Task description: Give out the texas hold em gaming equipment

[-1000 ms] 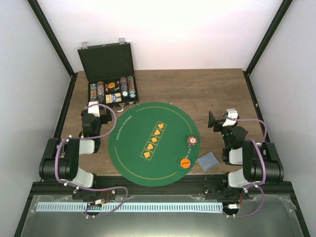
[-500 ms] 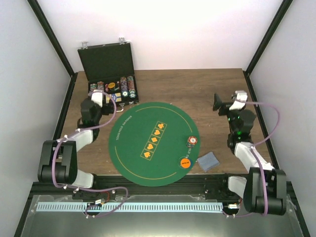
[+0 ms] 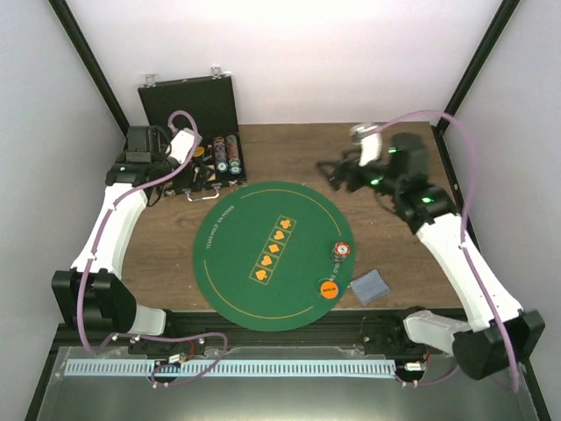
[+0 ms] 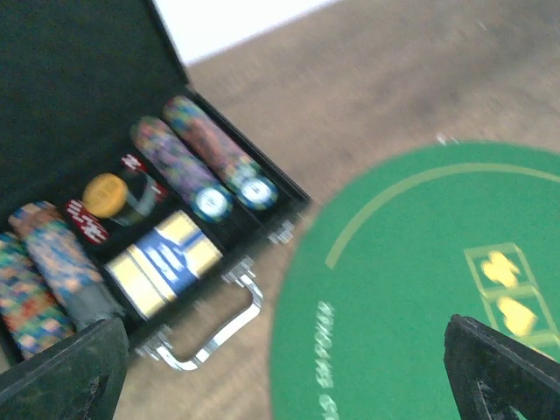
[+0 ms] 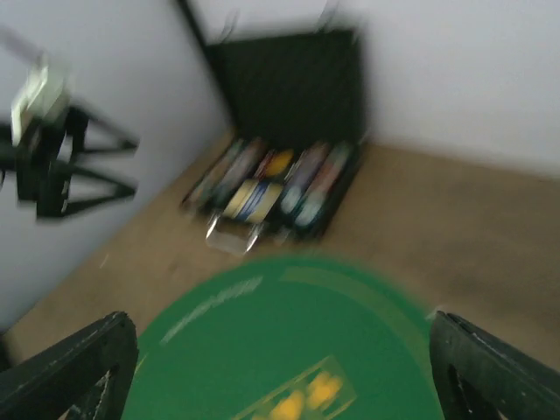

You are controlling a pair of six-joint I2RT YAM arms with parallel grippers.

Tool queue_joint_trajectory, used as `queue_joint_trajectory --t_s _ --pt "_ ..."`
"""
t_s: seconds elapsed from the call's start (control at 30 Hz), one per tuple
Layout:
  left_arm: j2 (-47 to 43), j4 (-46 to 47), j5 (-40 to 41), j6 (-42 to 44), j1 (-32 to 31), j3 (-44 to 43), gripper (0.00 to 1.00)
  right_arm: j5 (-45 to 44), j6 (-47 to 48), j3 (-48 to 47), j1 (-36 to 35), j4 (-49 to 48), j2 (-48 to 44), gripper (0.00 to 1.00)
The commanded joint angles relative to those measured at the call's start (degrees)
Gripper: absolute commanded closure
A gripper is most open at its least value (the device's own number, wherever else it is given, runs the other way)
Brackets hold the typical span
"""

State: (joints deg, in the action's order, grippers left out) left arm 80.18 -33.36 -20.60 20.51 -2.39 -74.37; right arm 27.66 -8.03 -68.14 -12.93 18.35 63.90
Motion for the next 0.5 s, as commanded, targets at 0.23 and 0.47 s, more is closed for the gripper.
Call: queue_joint_trajectory --t_s 0.23,0.47 --pt "-1.83 -32.55 -10.7 6.05 -1.45 -8.01 0.0 -16.0 -20.43 -0.52 -37.49 40.13 10.42 0.11" --pt "-1.31 -33.26 -12.84 4.18 -1.95 -8.7 0.0 -13.29 -28.15 10.68 -44.81 39.41 12.44 0.0"
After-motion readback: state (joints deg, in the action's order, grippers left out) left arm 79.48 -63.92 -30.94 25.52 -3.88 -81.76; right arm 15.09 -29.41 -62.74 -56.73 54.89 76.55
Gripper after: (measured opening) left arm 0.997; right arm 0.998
